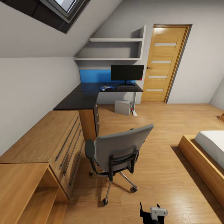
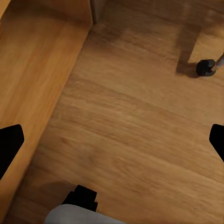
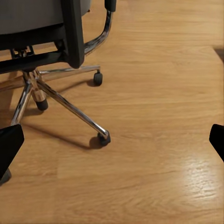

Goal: In the bedroom, organize the workspace by keeping the computer under the desk, ensuring the monitor is on the desk, placing the keyboard on the desk next to the monitor, placing the mouse on the desk next to the keyboard, moving the folder from the swivel chair onto the desk next to the mouse, stacking the notebook on top of the folder with the pen on top of the notebook, and positioning the swivel chair next to the desk.

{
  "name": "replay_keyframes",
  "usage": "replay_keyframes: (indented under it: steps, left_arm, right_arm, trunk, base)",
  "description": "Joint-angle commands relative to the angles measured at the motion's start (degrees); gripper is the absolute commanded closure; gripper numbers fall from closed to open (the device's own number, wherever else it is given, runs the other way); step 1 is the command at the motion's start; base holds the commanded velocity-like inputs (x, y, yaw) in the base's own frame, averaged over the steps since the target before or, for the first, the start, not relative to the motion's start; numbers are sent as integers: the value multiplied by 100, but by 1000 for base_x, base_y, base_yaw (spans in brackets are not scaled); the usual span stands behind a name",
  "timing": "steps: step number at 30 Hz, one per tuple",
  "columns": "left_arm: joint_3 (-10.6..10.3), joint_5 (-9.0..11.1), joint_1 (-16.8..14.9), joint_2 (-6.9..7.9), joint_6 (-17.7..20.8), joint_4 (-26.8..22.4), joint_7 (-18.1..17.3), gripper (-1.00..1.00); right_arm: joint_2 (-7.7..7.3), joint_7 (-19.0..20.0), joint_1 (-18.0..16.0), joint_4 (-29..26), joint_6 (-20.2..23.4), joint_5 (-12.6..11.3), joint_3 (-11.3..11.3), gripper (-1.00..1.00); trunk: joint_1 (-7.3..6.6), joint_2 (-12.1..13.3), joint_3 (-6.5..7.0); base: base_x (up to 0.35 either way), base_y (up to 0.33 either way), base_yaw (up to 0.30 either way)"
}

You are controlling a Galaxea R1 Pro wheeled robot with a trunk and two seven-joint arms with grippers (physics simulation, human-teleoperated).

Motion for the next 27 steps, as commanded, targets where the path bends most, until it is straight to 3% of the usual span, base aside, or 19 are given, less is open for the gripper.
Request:
replay_keyframes:
  steps: [1, 15, 27]
  left_arm:
    - [-49, 18, -3, 3, -20, -4, 60, -100]
    - [-41, 21, -3, -102, -56, -7, 125, -100]
    - [-41, 52, -3, -104, -15, 31, 97, -100]
  right_arm:
    - [3, -53, -4, 6, 5, 4, 48, -100]
    - [-6, -47, -4, -10, 262, 12, 45, -100]
    - [-1, -44, -4, -25, 279, 13, 51, -100]
  trunk:
    - [22, -45, -24]
    - [330, -606, -275]
    - [593, -1087, -491]
  base:
    - [0, 0, 0]
    - [0, 0, 0]
    - [0, 0, 0]
